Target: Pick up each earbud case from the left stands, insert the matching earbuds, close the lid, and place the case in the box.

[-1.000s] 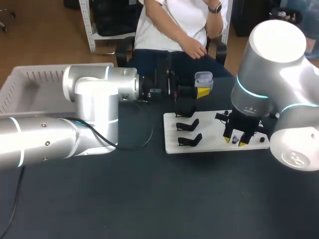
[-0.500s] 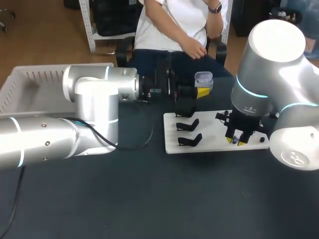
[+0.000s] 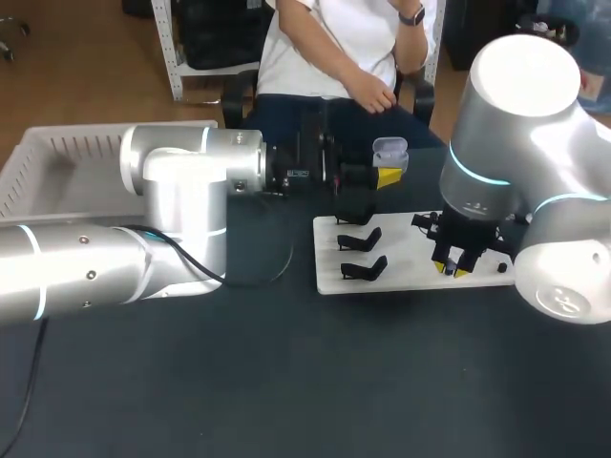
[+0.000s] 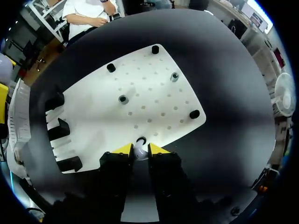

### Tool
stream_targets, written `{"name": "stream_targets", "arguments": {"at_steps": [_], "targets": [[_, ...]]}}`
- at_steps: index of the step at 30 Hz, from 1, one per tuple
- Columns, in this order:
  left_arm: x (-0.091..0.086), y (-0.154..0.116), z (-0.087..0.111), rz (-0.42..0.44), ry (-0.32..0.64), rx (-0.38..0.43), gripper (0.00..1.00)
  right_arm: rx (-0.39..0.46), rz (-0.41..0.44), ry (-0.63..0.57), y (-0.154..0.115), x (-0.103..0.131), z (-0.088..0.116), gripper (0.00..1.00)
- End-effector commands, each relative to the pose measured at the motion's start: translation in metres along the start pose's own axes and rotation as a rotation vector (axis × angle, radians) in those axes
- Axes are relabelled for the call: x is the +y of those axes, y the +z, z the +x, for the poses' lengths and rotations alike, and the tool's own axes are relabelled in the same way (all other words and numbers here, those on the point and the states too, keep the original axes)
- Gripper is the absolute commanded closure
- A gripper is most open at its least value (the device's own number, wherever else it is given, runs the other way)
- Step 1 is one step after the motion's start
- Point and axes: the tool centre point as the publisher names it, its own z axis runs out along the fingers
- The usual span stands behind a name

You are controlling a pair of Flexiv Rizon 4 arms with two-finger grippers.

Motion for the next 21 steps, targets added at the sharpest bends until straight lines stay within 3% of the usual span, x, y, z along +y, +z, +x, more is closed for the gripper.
{"name": "stream_targets", "arguments": {"at_steps": [1,6,10,21], "targets": [[-0.001,0.0,0.001,-0.005,0.004,-0.003,1.0,-0.014,-0.006,-0.006,-0.015,-0.005,0.004,1.0],[-0.001,0.0,0.001,-0.005,0.004,-0.003,1.0,0.021,-0.035,-0.052,-0.035,-0.003,0.009,1.0],[-0.001,0.0,0.001,-0.005,0.004,-0.003,1.0,0.163,-0.101,-0.126,-0.055,-0.002,0.014,1.0],[-0.001,0.0,0.001,-0.005,0.004,-0.003,1.0,0.137,-0.085,-0.47,-0.107,0.016,0.034,1.0]]}}
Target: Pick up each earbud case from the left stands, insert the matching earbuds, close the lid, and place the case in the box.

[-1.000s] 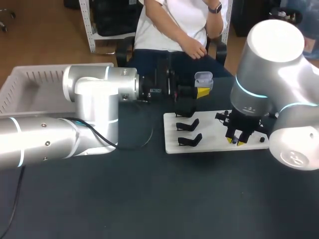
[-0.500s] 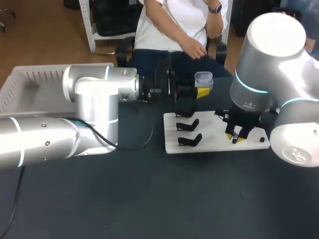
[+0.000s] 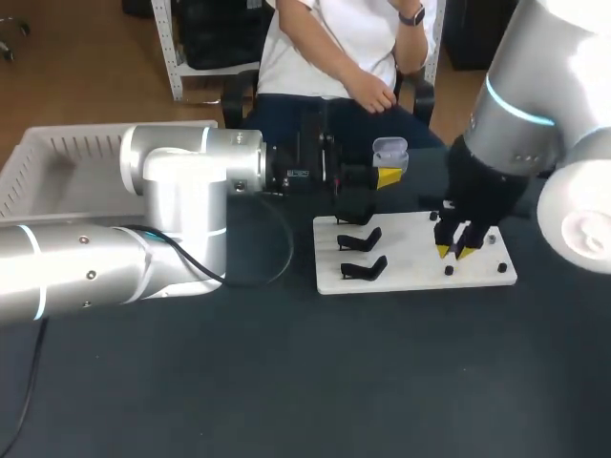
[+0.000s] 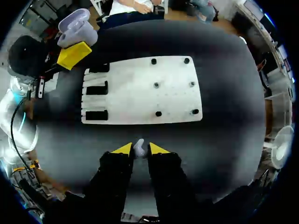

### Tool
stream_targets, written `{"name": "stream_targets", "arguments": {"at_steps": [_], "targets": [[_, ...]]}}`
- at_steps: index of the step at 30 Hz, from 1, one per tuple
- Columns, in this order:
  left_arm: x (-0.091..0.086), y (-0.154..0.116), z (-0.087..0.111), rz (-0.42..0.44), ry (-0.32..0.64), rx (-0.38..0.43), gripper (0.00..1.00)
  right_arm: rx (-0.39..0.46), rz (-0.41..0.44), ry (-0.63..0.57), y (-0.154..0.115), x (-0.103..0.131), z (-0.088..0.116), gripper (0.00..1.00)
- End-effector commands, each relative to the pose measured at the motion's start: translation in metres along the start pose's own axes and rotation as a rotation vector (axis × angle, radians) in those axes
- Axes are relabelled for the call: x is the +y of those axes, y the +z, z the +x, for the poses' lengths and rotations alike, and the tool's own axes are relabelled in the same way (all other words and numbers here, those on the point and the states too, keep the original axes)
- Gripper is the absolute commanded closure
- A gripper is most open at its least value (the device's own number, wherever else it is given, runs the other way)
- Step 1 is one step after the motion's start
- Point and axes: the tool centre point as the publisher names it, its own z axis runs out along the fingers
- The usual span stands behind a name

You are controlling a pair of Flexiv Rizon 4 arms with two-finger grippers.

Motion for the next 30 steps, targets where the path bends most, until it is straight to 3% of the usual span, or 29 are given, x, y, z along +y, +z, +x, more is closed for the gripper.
{"name": "stream_targets", "arguments": {"at_steps": [1,14,16,30], "targets": [[-0.001,0.0,0.001,-0.005,0.004,-0.003,1.0,0.021,0.03,-0.098,-0.022,0.016,0.004,1.0],[-0.001,0.0,0.001,-0.005,0.004,-0.003,1.0,-0.061,0.042,-0.404,-0.054,0.056,0.01,1.0],[-0.001,0.0,0.001,-0.005,0.004,-0.003,1.0,-0.095,0.039,-0.418,-0.057,0.06,0.011,1.0],[-0.001,0.0,0.001,-0.005,0.004,-0.003,1.0,-0.095,0.039,-0.418,-0.057,0.06,0.011,1.0]]}}
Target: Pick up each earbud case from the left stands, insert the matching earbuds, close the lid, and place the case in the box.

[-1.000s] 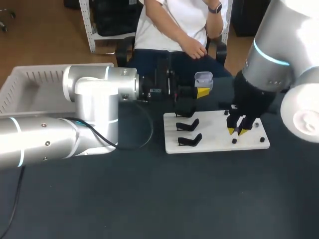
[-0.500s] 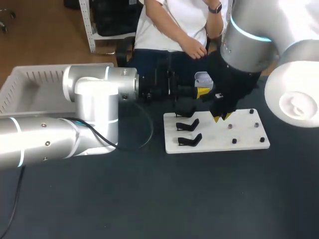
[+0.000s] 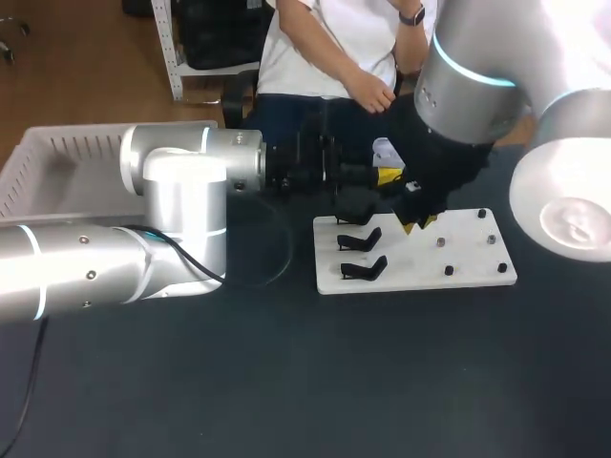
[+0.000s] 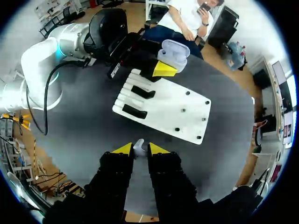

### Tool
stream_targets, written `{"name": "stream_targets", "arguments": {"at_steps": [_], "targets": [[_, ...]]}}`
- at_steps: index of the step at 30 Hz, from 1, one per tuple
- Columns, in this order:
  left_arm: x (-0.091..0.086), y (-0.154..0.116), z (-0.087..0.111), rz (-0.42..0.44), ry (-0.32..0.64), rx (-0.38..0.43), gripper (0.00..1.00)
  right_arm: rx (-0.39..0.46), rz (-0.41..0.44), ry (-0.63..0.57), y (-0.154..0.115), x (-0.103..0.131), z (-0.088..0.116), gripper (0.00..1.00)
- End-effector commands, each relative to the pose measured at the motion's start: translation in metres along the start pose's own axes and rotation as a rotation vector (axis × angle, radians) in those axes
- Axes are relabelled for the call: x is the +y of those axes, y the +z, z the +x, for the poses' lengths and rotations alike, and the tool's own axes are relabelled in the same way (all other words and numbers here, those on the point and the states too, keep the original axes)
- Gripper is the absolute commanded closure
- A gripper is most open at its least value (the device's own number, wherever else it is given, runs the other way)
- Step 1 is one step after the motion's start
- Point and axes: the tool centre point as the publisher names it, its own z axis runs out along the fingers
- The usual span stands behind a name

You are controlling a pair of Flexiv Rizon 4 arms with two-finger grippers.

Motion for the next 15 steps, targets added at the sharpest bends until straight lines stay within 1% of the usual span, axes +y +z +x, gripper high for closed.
{"name": "stream_targets", "arguments": {"at_steps": [1,11,14,15], "targets": [[-0.001,0.0,0.001,-0.005,0.004,-0.004,1.0,-0.008,0.004,0.003,0.0,0.0,0.003,1.0],[-0.001,0.0,0.001,-0.005,0.004,-0.004,1.0,-0.008,0.004,0.003,0.0,0.0,0.003,1.0],[-0.001,0.0,0.001,-0.005,0.004,-0.004,1.0,0.02,-0.006,0.006,-0.003,-0.006,-0.008,1.0],[-0.001,0.0,0.001,-0.005,0.004,-0.004,1.0,0.013,-0.005,0.006,-0.004,-0.007,-0.01,1.0]]}}
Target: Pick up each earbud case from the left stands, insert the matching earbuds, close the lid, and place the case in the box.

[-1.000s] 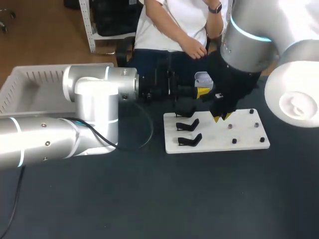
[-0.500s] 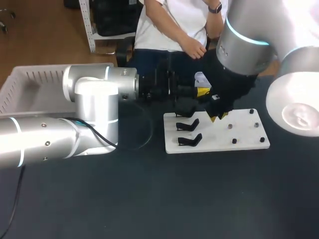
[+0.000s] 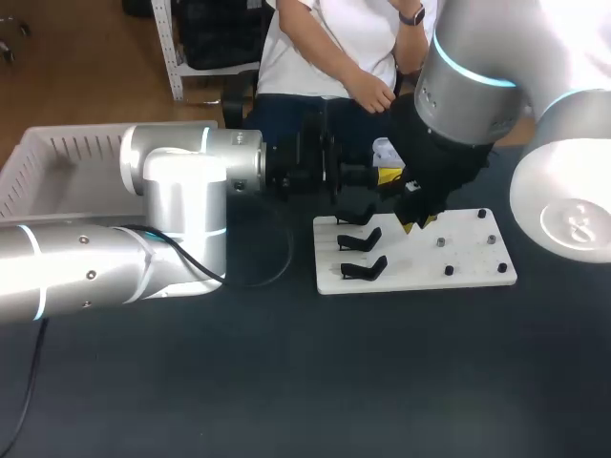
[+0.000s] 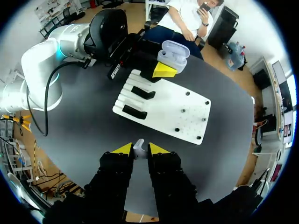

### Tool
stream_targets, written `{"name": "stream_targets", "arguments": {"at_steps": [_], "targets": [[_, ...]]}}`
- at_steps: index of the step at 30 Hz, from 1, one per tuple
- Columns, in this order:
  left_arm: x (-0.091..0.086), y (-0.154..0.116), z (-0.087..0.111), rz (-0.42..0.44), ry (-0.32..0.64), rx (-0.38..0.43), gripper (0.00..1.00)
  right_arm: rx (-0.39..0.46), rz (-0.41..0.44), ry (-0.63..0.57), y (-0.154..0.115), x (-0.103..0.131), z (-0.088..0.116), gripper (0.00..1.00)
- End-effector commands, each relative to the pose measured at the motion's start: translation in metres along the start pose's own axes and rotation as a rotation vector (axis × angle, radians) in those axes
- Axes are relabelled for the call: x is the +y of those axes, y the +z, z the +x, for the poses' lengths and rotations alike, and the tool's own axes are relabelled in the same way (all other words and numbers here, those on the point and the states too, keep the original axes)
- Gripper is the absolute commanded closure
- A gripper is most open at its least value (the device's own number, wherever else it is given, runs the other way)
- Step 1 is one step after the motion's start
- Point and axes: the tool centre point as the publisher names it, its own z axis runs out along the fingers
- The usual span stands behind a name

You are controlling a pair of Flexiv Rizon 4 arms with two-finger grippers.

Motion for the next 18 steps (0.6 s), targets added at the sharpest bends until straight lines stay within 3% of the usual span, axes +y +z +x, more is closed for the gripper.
{"name": "stream_targets", "arguments": {"at_steps": [1,18], "targets": [[-0.001,0.0,0.001,-0.005,0.004,-0.004,1.0,0.011,0.01,-0.005,-0.006,-0.008,-0.014,1.0],[-0.001,0.0,0.001,-0.005,0.004,-0.004,1.0,-0.001,0.053,-0.227,-0.034,-0.018,-0.078,1.0]]}}
